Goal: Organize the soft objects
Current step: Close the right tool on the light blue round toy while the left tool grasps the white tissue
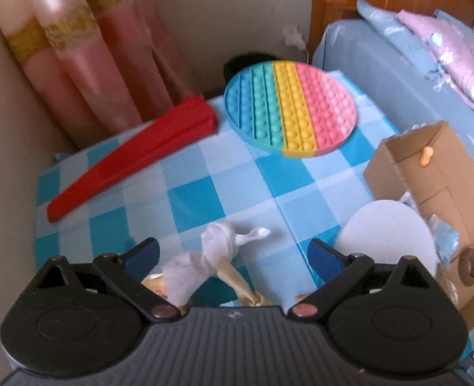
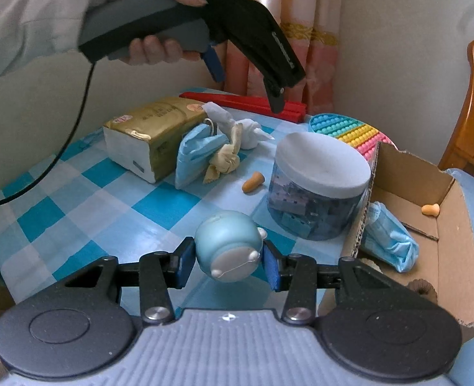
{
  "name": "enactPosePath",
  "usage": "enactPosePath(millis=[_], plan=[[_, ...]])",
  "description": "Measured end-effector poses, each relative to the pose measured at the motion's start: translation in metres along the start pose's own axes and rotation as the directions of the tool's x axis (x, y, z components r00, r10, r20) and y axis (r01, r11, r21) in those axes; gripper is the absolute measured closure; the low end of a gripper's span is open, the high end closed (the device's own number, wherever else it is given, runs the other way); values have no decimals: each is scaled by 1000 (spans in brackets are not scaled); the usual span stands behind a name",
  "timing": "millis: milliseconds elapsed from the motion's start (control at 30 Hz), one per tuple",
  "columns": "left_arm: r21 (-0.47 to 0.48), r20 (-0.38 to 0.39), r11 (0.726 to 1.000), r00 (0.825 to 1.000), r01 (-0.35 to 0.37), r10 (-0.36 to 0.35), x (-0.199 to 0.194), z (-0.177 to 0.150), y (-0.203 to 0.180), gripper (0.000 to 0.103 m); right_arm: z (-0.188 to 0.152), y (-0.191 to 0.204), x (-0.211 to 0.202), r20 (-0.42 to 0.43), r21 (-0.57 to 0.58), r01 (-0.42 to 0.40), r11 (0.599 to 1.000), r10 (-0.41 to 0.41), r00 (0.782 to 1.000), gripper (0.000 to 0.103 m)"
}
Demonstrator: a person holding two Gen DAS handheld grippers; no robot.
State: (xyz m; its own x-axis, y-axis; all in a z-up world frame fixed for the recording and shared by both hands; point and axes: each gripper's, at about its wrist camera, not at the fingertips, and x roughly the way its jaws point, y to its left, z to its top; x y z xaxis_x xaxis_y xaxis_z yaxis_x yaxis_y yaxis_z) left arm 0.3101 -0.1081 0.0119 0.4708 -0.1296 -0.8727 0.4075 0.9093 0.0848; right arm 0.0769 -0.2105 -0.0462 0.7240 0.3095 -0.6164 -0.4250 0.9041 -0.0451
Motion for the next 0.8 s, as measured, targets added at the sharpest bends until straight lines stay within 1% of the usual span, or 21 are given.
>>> enactPosePath(millis=[100, 133, 167, 233, 400, 433, 633, 700, 767, 800], plan=[[-12, -27, 1000, 1000, -11, 10, 16, 5, 1, 8, -1, -4, 1, -6, 13, -2, 1000, 2, 1000, 53], [-16, -33, 1000, 999, -16, 15, 21, 6, 2, 12, -1, -5, 2, -7, 17, -3, 1000, 3, 1000, 53], [-18, -43, 1000, 999, -20, 19, 25, 7, 3, 19, -1, -5, 2, -9, 20, -4, 1000, 4, 1000, 53], [-23, -57, 1000, 998, -21, 19, 34, 10, 4, 28, 0, -5, 2, -9, 16, -8, 1000, 8, 1000, 53], [-29, -79, 1000, 997, -7, 4, 47, 12, 4, 41, 2, -4, 4, -10, 14, -10, 1000, 11, 1000, 53], [-29, -83, 1000, 997, -8, 6, 49, 12, 4, 45, 2, -4, 5, -11, 16, -11, 1000, 11, 1000, 53], [-45, -90, 999, 996, -20, 16, 55, 11, 6, 48, 1, -6, 7, -18, 20, -9, 1000, 9, 1000, 53], [-54, -93, 998, 996, -12, 7, 56, 10, 7, 54, 1, -6, 7, -20, 20, -7, 1000, 8, 1000, 53], [-66, -98, 998, 995, -9, 2, 57, 9, 8, 64, 1, -6, 7, -20, 22, -6, 1000, 6, 1000, 53], [-72, -98, 997, 995, -8, 1, 57, 8, 9, 66, 1, -6, 7, -18, 23, -6, 1000, 7, 1000, 53]])
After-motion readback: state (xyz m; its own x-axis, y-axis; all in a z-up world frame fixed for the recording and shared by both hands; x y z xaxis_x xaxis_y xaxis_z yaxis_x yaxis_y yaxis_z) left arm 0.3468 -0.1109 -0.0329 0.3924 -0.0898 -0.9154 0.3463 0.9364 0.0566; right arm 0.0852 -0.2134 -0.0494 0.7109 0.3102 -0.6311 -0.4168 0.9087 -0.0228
